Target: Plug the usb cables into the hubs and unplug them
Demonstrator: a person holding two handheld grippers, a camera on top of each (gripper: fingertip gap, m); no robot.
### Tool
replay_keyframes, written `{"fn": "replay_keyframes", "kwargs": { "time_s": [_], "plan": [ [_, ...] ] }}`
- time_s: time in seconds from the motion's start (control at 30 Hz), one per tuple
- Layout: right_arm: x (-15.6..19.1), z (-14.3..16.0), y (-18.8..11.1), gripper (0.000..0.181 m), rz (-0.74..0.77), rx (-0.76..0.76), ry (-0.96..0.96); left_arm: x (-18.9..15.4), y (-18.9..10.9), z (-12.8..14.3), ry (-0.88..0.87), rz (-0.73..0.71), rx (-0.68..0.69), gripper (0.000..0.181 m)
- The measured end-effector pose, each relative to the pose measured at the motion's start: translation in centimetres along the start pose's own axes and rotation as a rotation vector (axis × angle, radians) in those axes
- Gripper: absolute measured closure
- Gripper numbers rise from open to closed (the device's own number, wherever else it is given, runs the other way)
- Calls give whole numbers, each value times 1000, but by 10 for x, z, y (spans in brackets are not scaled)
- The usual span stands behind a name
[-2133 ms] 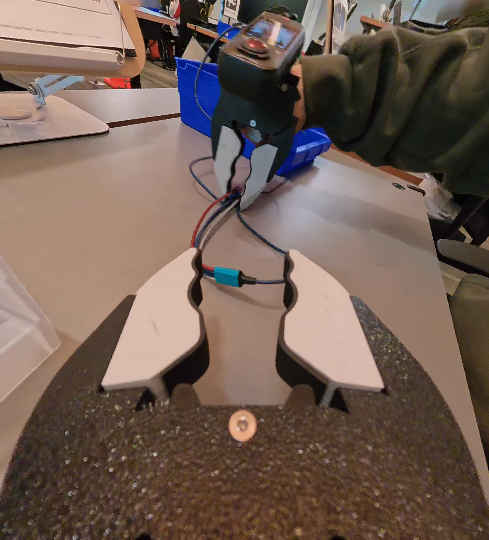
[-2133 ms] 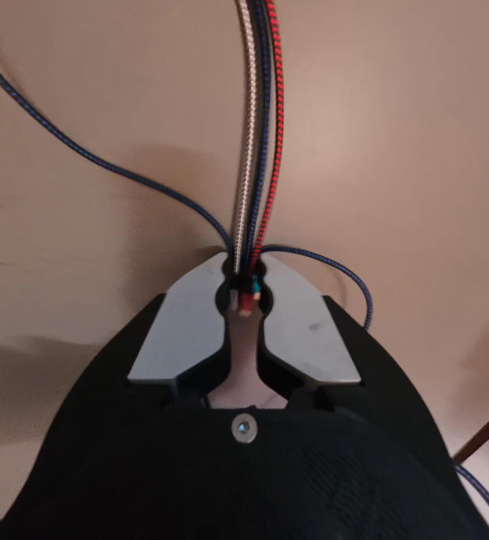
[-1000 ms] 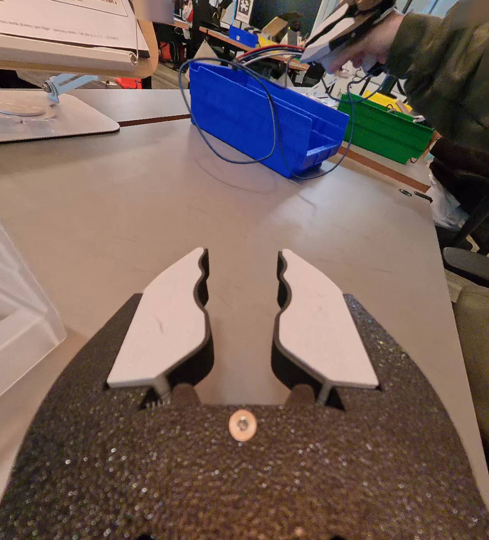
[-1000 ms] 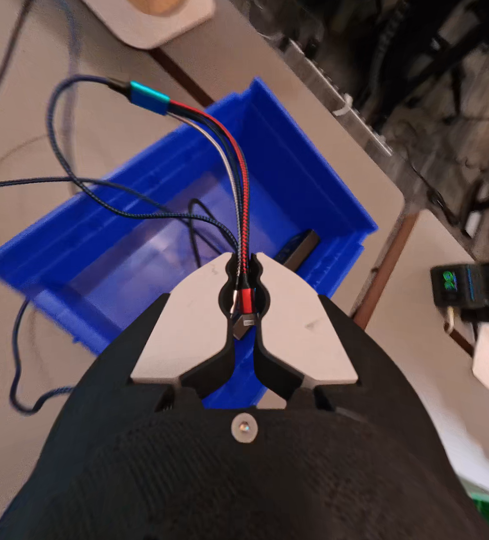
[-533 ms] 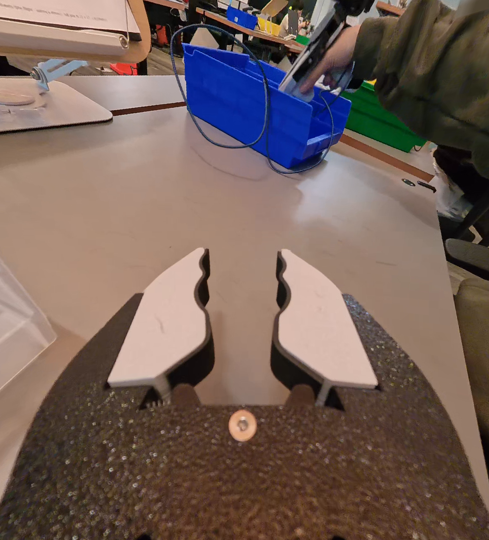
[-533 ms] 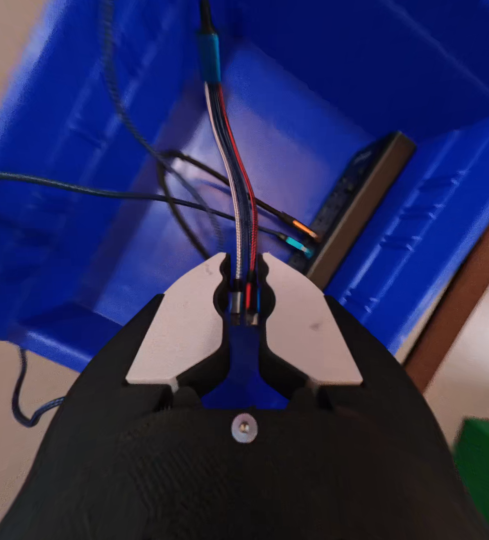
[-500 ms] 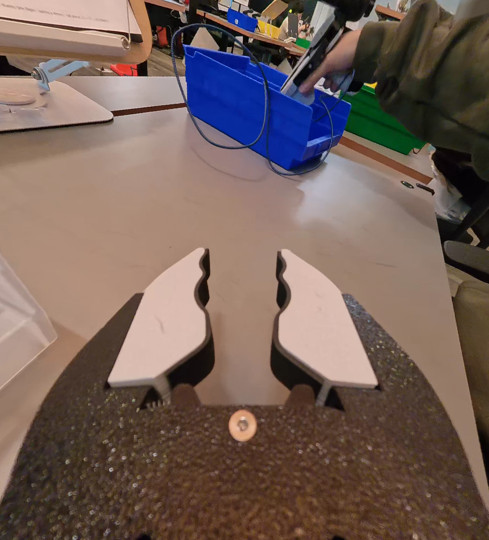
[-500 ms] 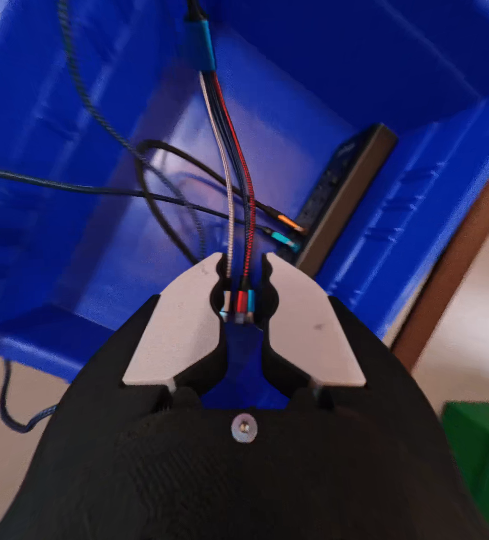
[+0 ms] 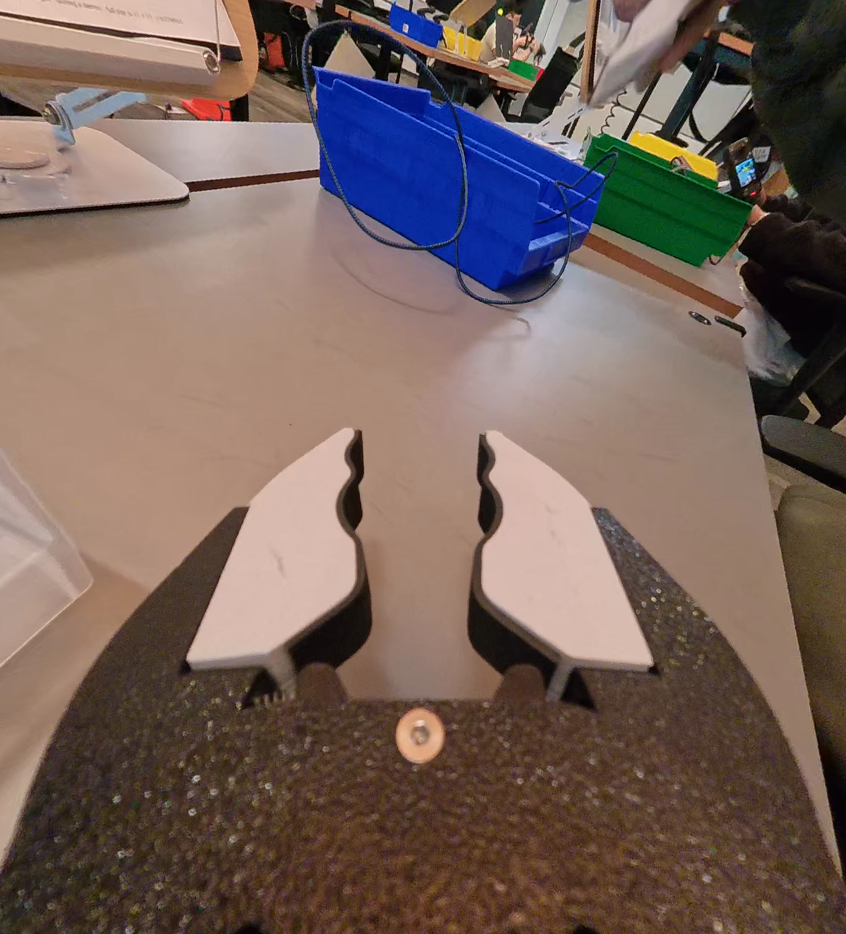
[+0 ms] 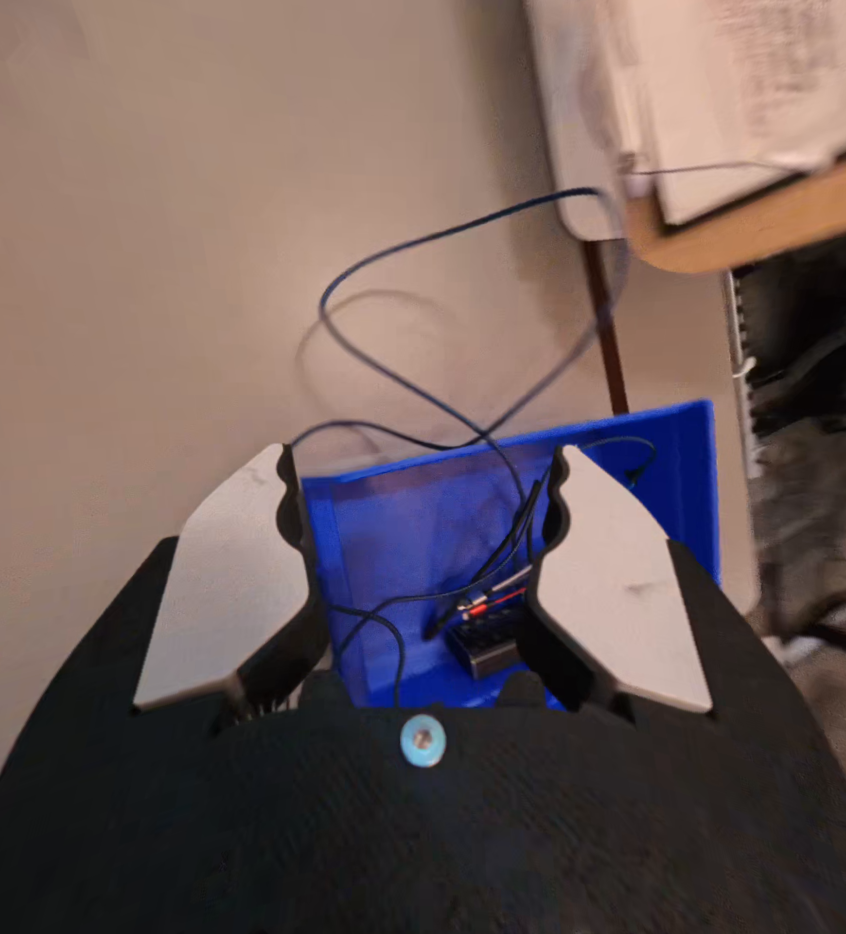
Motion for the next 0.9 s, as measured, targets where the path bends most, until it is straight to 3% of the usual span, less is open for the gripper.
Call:
{"fn": "replay_keyframes", "kwargs": {
  "time_s": [0.03,0.1,0.2,0.27,0.33,0.4,0.47,0.53,0.77,0.9],
  "plan": [
    [10,-4,13,88,14,83,-114,-1,0,0,4,0,4,139],
    [14,-3,36,99,73,227,-227,-2,1,0,10,2,8,139],
    [-12,-5,55,106,57,212,54,-2,0,0,3,4,2,139],
    [-26,-3,65,121,11,236,221,-1,0,0,-2,7,-4,139],
    [-33,1,75,118,83,289,238,-1,-1,0,-7,14,-8,139],
    [-28,1,85,132,40,302,211,0,-1,0,-13,21,-10,139],
    [-32,1,85,157,124,331,182,0,-1,0,-17,26,-14,139],
    [-35,1,81,169,109,322,192,1,-2,0,-22,30,-20,139],
    [-45,4,68,175,7,282,231,4,-5,0,-54,49,-44,140],
    [-54,10,51,176,0,167,332,6,-7,-1,-75,59,-66,141]
  ]
}}
Point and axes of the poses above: each gripper's, where its closed fingertips meet, y out along the fingers, z out of its underside, x = y × z across the jaws, the point moved 8 cm from there along -y, back along the fingers, and after that the axes turned 8 degrees about x, right-handed, at the moved point
